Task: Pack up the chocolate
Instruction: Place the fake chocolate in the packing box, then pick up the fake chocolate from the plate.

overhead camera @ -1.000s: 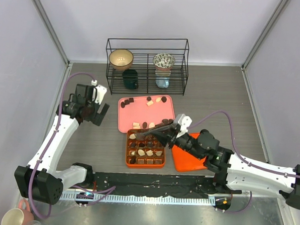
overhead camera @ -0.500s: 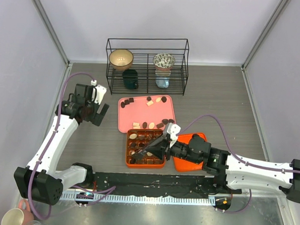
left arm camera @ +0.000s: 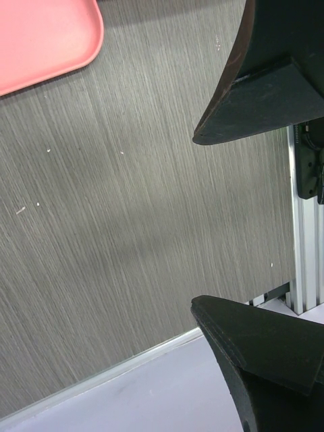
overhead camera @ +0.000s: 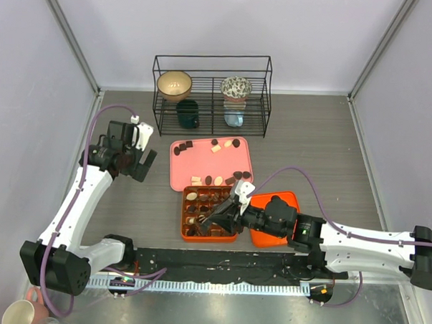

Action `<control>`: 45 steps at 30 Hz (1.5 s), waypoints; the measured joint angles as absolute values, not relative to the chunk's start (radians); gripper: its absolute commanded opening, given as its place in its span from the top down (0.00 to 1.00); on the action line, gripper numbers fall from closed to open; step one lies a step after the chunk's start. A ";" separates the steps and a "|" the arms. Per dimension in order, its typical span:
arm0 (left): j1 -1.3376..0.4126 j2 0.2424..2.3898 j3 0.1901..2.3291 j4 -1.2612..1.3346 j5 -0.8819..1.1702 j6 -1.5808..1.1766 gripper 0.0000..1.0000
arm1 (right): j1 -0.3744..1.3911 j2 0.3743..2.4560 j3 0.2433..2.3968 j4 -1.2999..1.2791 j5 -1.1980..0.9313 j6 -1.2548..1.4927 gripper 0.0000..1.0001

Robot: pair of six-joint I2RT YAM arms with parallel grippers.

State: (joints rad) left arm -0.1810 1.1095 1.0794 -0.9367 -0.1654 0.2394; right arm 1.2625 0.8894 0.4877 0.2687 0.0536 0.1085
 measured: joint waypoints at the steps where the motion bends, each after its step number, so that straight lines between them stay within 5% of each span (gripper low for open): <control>1: -0.181 1.110 1.080 -0.937 -0.165 0.239 0.00 | 1.262 0.891 0.488 0.271 0.058 0.109 0.56; 18: -0.181 1.103 1.080 -0.940 -0.165 0.239 0.00 | 1.262 0.892 0.485 0.323 0.091 0.109 0.49; 38: -0.181 1.101 1.090 -0.942 -0.166 0.241 0.00 | 1.260 0.902 0.456 0.566 0.388 -0.176 0.73; 45: -0.181 1.100 1.093 -0.942 -0.166 0.243 0.00 | 1.073 0.993 0.456 0.688 0.439 -0.270 0.76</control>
